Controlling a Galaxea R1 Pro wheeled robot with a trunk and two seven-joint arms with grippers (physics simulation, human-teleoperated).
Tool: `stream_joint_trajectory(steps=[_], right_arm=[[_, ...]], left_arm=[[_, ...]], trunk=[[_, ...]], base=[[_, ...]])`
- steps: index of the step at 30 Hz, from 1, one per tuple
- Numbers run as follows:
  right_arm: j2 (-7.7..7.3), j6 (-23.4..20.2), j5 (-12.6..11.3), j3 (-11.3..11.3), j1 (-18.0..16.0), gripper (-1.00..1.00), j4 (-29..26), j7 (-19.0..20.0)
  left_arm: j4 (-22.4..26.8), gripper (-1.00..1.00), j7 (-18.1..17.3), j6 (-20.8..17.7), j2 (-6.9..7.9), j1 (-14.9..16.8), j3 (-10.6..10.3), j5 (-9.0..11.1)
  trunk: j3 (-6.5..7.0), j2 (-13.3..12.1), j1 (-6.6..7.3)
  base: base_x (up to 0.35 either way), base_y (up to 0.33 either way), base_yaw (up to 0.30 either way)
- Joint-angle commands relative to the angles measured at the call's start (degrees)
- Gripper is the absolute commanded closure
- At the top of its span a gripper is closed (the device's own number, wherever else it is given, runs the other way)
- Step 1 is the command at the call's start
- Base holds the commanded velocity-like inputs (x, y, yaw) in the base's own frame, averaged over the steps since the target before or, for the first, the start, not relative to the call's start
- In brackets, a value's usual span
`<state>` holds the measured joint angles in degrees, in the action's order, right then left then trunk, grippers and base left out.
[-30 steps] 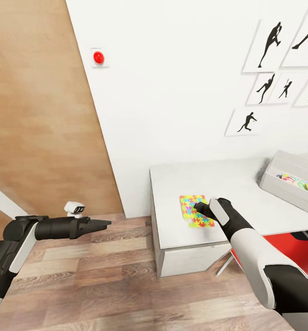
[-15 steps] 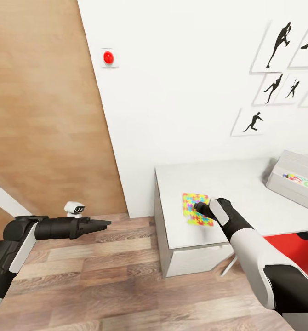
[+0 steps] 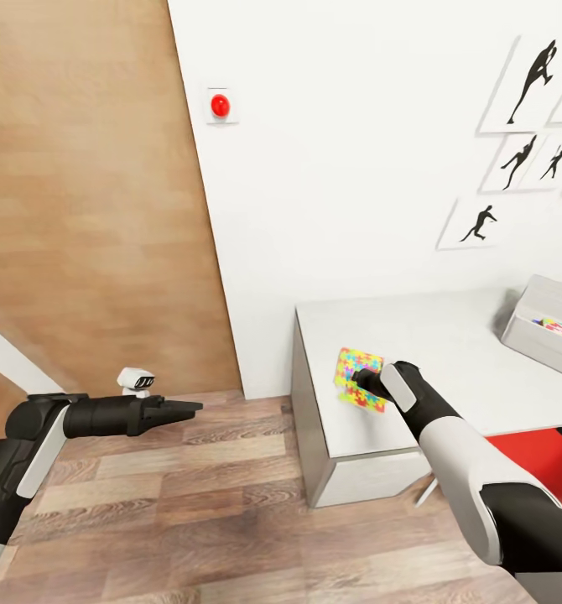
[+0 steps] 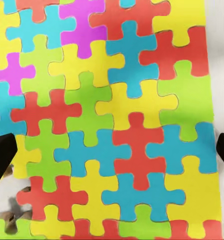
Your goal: Put all the toys in the child's room - the three board games (two on the bed and one on the table), the two jigsaw puzzles on the table, and the tennis ball on the table - inside the toy box on the table in the child's room.
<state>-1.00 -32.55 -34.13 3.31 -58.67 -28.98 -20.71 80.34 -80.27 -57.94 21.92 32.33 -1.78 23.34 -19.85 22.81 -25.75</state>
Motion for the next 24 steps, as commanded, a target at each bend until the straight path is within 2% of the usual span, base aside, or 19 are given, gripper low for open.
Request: stream_joint_trajectory(steps=[1,24], right_arm=[[-0.06,-0.2,-0.6,0.6,0.0,-1.00,-0.1,-0.5],[-0.11,-0.1,-0.6,1.0,0.0,-1.00,-0.1,-0.5]], left_arm=[[0.0,-1.00,-0.1,-0.6,0.05,0.1,-0.1,0.2],[0.0,-1.00,-0.1,-0.6,0.05,0.0,-0.1,0.2]], trunk=[[-0.10,0.1,-0.03],[-0.10,0.1,-0.03]], base=[[0.002,0.061,0.000],[0.000,0.142,0.000]])
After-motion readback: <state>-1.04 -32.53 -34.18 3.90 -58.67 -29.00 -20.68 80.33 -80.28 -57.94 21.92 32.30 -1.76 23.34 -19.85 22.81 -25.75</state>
